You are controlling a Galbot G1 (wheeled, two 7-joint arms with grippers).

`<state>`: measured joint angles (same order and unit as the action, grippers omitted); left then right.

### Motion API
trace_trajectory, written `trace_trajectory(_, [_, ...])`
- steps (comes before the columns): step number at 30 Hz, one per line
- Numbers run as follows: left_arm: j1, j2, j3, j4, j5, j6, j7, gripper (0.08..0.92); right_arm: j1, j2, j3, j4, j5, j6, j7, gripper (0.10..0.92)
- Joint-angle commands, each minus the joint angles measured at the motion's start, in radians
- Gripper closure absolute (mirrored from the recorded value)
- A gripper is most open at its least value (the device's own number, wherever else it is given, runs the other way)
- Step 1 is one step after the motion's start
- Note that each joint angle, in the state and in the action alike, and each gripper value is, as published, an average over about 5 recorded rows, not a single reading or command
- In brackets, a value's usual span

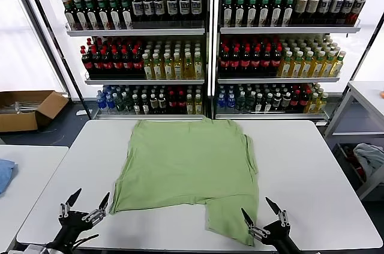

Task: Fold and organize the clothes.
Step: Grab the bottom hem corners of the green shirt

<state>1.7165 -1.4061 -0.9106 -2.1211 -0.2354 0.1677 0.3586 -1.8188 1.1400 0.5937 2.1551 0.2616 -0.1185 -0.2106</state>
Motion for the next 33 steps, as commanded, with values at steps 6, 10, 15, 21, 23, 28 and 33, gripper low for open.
trace_trajectory(6, [-0.064, 0.276, 0.214, 0.078, -0.11, 0.282, -0.163, 0.177, -0.076, -0.119, -0.035, 0.08, 0.011, -0.154, 0.082, 0.203])
trace_trajectory(10, [-0.099, 0.297, 0.237, 0.107, -0.114, 0.297, -0.164, 0.177, -0.083, -0.093, -0.055, 0.079, 0.01, -0.159, 0.089, 0.203])
trace_trajectory(15, [-0.131, 0.308, 0.265, 0.143, -0.114, 0.305, -0.164, 0.177, -0.084, -0.074, -0.077, 0.067, 0.009, -0.163, 0.097, 0.268])
trace_trajectory(21, [-0.143, 0.31, 0.291, 0.165, -0.114, 0.305, -0.158, 0.22, -0.054, -0.047, -0.121, 0.037, 0.006, -0.159, 0.095, 0.432])
trace_trajectory(23, [-0.145, 0.308, 0.297, 0.168, -0.114, 0.303, -0.156, 0.267, -0.044, -0.036, -0.137, 0.034, 0.003, -0.159, 0.095, 0.484])
trace_trajectory(28, [-0.147, 0.299, 0.307, 0.182, -0.106, 0.295, -0.153, 0.414, -0.021, -0.012, -0.164, 0.011, -0.013, -0.157, 0.095, 0.622])
trace_trajectory(33, [-0.139, 0.294, 0.307, 0.174, -0.102, 0.285, -0.154, 0.561, -0.014, -0.004, -0.168, 0.004, -0.014, -0.139, 0.091, 0.77])
